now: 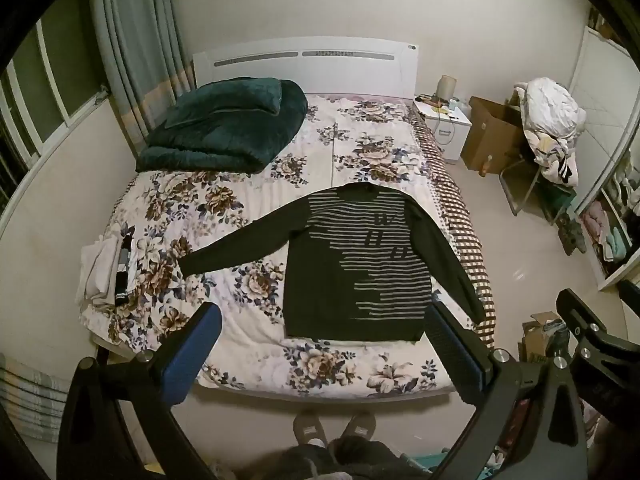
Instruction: Fold small clothes
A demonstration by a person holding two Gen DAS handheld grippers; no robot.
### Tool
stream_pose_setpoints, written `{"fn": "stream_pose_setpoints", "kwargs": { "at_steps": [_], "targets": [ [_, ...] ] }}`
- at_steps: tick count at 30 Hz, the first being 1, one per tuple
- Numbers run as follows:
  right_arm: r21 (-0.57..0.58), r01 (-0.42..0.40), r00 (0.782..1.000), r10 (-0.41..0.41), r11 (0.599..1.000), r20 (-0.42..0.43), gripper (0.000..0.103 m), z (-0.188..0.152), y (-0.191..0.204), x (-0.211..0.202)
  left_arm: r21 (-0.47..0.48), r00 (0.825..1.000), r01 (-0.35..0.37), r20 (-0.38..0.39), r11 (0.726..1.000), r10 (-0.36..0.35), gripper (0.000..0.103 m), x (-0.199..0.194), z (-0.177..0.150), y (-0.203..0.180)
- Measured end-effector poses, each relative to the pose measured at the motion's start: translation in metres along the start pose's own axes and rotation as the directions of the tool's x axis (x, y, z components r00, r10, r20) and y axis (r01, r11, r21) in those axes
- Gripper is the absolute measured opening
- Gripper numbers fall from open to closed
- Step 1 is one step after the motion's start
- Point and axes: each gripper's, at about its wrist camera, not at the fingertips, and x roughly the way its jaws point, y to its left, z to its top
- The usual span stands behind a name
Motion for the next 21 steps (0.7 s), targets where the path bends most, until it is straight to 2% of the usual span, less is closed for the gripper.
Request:
{"fn": "stream_pose_setpoints", "kwargs": {
  "at_steps": [21],
  "targets": [
    [0.006, -0.007, 1.000, 0.006, 1.000, 0.009, 0.103, -0.001, -0.001, -0.001, 0.009, 1.000, -0.005, 0.018, 1.000, 0.005, 0.103, -0.004, 0.008, -0.013]
  ]
}}
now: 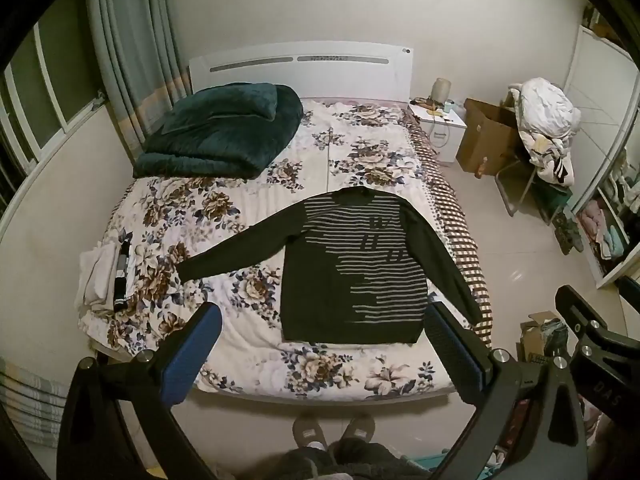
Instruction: Fold small clothes
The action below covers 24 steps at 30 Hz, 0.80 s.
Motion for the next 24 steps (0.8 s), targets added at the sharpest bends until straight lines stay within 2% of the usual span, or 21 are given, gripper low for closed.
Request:
{"fn": "stream_pose_setpoints", "kwargs": {
  "at_steps": [24],
  "targets": [
    [0.005, -0.006, 1.000, 0.006, 1.000, 0.008, 0.103, -0.0057, -0.0087, -0.0036, 0.004, 1.000, 0.001, 0.013, 1.000, -0.001, 0.103, -0.0004, 0.0029, 0.0026]
  ]
}}
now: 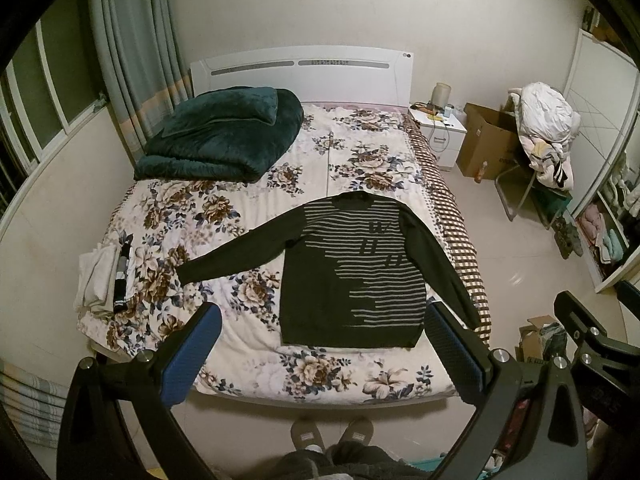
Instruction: Fold small clothes
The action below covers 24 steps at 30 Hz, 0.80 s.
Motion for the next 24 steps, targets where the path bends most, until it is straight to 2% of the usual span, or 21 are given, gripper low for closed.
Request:
{"fn": "stream_pose_setpoints", "kwargs": {
  "at_steps": [2, 6, 24],
  "targets": [
    [0.001, -0.001, 1.000, 0.001, 1.000, 0.000, 0.103, 0.000, -0.001, 0.000, 0.000, 1.000, -0.001, 0.001, 1.000, 0.001, 0.103, 0.000, 0.000, 0.000],
    [0.005, -0.004, 1.000, 0.004, 1.000, -0.001, 0.103, 0.006, 0.003, -0.004, 0.002, 1.000, -0.006, 0.001, 1.000, 0.006, 0.103, -0.005, 0.024, -0.009],
    [0.038, -0.047, 0.999, 0.048, 0.998, -0.009, 0.103, 0.032, 0.028, -0.006, 0.003, 1.000, -0.013, 0.009, 1.000, 0.013, 0.103, -0.008, 0.037, -0.004]
  ]
}}
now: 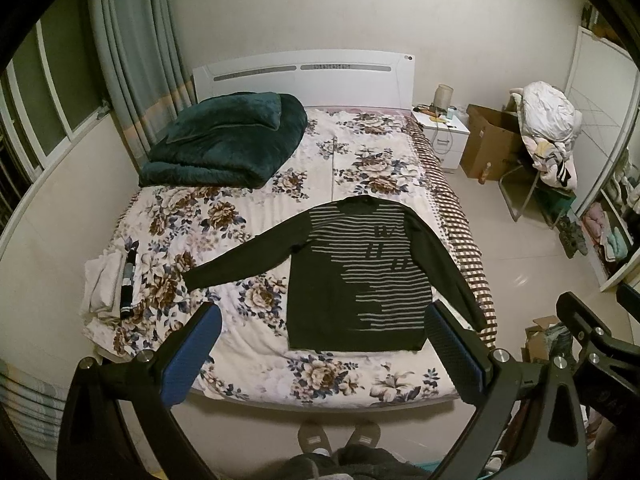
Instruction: Fold small clothes
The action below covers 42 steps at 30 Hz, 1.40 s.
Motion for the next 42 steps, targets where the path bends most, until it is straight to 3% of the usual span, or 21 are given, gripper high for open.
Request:
{"fn": "stream_pose_setpoints", "kwargs": {
  "at_steps": [26, 31, 37, 42],
  "targets": [
    [0.019, -0.027, 1.000, 0.027, 0.999, 0.008, 0.103, -0.021, -0.017, 0.001, 0.003, 1.000, -0.004, 0.009, 1.000, 0.004, 0.103, 0.001, -0.005, 0.003],
    [0.045, -0.030, 1.000, 0.030, 0.999, -0.001, 0.103, -0.026, -0.017, 0.006, 0.009, 0.998, -0.040, 0.048, 0.999, 0.039, 0.103, 0.004, 0.002, 0.008],
    [0.177, 0.009, 0.996, 0.007, 0.984, -0.089, 0.103, -0.039, -0.033, 0.070, 0.017, 0.996, -0.074, 0.059, 0.997, 0.073, 0.103, 0.058, 0.016, 0.017],
    [0.358, 0.087, 0.978, -0.012, 0.930, -0.207, 0.103, -0.067, -0.082, 0.154, 0.039, 0.997, -0.073, 0.008, 0.997, 0.073, 0.103, 0.132, 0.014, 0.012]
  ]
}}
